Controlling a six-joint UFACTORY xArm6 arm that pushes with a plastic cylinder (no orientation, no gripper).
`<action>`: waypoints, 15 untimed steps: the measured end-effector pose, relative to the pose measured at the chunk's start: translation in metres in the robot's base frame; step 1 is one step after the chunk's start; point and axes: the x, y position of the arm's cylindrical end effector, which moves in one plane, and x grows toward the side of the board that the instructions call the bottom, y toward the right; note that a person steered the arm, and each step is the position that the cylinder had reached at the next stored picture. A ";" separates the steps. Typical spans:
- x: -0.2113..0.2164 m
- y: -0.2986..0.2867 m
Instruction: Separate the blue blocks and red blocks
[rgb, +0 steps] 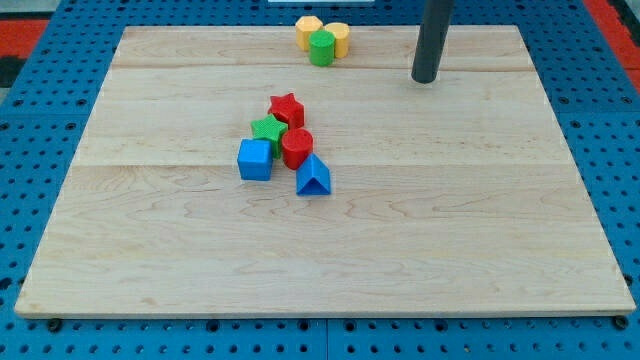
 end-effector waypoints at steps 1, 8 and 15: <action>0.000 0.003; -0.010 -0.058; -0.005 -0.032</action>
